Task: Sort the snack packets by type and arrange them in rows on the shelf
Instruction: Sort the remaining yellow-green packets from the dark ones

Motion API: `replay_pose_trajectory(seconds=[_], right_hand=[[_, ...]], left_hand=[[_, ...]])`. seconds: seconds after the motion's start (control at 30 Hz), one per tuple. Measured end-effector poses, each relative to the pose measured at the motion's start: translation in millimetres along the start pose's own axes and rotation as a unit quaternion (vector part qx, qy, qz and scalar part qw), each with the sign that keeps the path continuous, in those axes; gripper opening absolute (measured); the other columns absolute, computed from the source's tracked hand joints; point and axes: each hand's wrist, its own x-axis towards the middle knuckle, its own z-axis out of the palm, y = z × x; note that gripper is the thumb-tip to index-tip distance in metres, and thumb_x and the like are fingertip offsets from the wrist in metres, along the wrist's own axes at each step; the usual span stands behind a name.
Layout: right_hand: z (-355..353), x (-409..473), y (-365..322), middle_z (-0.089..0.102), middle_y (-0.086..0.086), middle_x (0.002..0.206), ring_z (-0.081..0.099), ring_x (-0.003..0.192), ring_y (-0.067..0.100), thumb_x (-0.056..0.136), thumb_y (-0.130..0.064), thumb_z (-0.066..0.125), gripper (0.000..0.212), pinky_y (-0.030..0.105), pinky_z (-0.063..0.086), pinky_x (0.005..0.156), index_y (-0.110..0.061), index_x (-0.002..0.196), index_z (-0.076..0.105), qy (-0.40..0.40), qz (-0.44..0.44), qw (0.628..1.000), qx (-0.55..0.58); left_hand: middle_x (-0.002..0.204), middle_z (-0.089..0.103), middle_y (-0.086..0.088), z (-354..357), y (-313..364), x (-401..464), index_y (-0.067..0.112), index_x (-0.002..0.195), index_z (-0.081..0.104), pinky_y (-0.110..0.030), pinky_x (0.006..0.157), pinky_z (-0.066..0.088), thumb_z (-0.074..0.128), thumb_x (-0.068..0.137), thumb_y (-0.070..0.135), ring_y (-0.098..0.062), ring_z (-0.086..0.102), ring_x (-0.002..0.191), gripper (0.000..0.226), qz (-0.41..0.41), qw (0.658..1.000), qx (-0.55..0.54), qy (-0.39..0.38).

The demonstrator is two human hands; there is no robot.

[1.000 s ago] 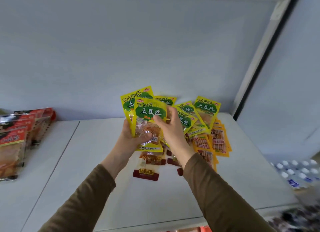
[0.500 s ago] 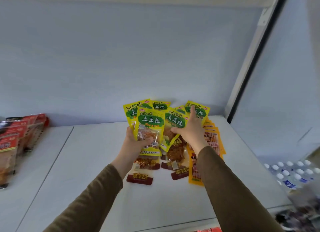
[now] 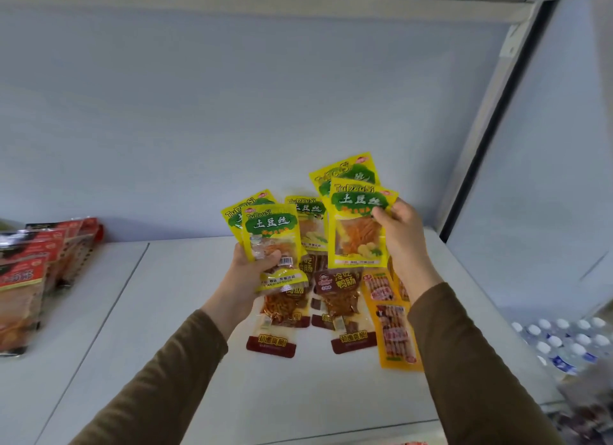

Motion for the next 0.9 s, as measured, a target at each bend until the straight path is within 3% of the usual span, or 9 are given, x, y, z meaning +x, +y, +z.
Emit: replay_pose_trajectory(seconds=[0.07, 0.17, 0.27, 0.37, 0.47, 0.63, 0.7, 0.8, 0.9], right_hand=[[-1, 1, -11, 0.072, -0.003, 0.074, 0.066, 0.067, 0.011, 0.094, -0.013, 0.066, 0.014, 0.021, 0.050, 0.065, -0.022, 0.087, 0.073, 0.027, -0.011, 0.999, 0.044], [4, -1, -22, 0.068, 0.002, 0.080, 0.064, 0.079, 0.019, 0.094, -0.008, 0.066, 0.011, 0.034, 0.053, 0.072, -0.012, 0.084, 0.069, 0.009, 0.029, 0.993, 0.112], [24, -15, -24, 0.072, 0.005, 0.101, 0.069, 0.089, 0.018, 0.095, -0.004, 0.063, 0.031, 0.037, 0.061, 0.071, -0.031, 0.087, 0.076, -0.080, 0.106, 0.979, 0.152], [47, -36, -16, 0.062, -0.016, 0.100, 0.062, 0.092, 0.003, 0.094, -0.007, 0.067, 0.035, 0.041, 0.058, 0.088, -0.032, 0.118, 0.066, -0.080, 0.155, 0.978, 0.112], [64, -52, -5, 0.069, -0.002, 0.111, 0.065, 0.107, 0.017, 0.096, -0.009, 0.065, 0.034, 0.052, 0.052, 0.100, -0.028, 0.124, 0.065, -0.082, 0.157, 0.982, 0.071], [87, -73, -1, 0.069, 0.012, 0.116, 0.065, 0.112, 0.030, 0.096, -0.012, 0.064, 0.026, 0.044, 0.057, 0.092, -0.009, 0.122, 0.065, -0.055, 0.143, 0.987, 0.043], [94, -79, 0, 0.071, 0.008, 0.104, 0.068, 0.102, 0.030, 0.096, -0.010, 0.063, 0.014, 0.037, 0.059, 0.080, -0.009, 0.110, 0.065, -0.049, 0.120, 0.991, 0.030], [96, -82, 3, 0.069, 0.022, 0.103, 0.066, 0.098, 0.038, 0.095, -0.008, 0.062, 0.013, 0.044, 0.055, 0.083, -0.002, 0.107, 0.066, -0.051, 0.116, 0.991, 0.052], [82, -69, 4, 0.070, -0.004, 0.107, 0.065, 0.102, 0.014, 0.097, -0.021, 0.065, 0.014, 0.030, 0.051, 0.080, -0.022, 0.110, 0.068, -0.054, 0.140, 0.986, 0.070]], left_hand=[[0.121, 0.070, -0.008, 1, 1, -1, 0.022, 0.134, 0.046, -0.036, 0.063, 0.061, 0.069, 0.096, 0.012, -0.021, 0.075, 0.090, 0.045, -0.004, 1.000, -0.002, -0.002], [0.117, 0.070, -0.009, 4, 2, -2, 0.022, 0.132, 0.047, -0.037, 0.065, 0.061, 0.064, 0.100, 0.013, -0.021, 0.076, 0.087, 0.037, -0.006, 1.000, -0.014, -0.004], [0.110, 0.073, -0.011, 12, 4, -6, 0.023, 0.129, 0.050, -0.039, 0.063, 0.060, 0.054, 0.106, 0.023, -0.020, 0.076, 0.084, 0.023, -0.010, 0.999, -0.026, -0.017], [0.111, 0.077, -0.011, 19, 10, -14, 0.021, 0.132, 0.062, -0.041, 0.063, 0.060, 0.041, 0.106, 0.051, -0.027, 0.075, 0.088, 0.045, -0.036, 0.994, -0.088, -0.057], [0.124, 0.073, -0.009, 22, 14, -19, 0.028, 0.133, 0.067, -0.049, 0.079, 0.061, 0.040, 0.098, 0.071, -0.032, 0.073, 0.107, 0.062, -0.029, 0.987, -0.084, -0.134], [0.132, 0.068, -0.013, 27, 11, -24, 0.023, 0.140, 0.039, -0.065, 0.087, 0.057, 0.081, 0.085, 0.034, -0.037, 0.072, 0.110, 0.070, -0.022, 0.993, -0.066, -0.091], [0.128, 0.069, -0.017, 29, 8, -24, 0.018, 0.139, 0.038, -0.059, 0.085, 0.060, 0.083, 0.084, 0.017, -0.038, 0.073, 0.107, 0.071, -0.021, 0.994, -0.071, -0.086], [0.119, 0.072, -0.019, 30, 4, -20, 0.016, 0.138, 0.040, -0.048, 0.075, 0.063, 0.078, 0.086, 0.003, -0.038, 0.074, 0.102, 0.065, -0.007, 0.995, -0.064, -0.074], [0.115, 0.073, -0.020, 26, 1, -16, 0.017, 0.136, 0.041, -0.045, 0.064, 0.062, 0.074, 0.088, 0.000, -0.036, 0.076, 0.087, 0.060, -0.013, 0.995, -0.069, -0.065]])
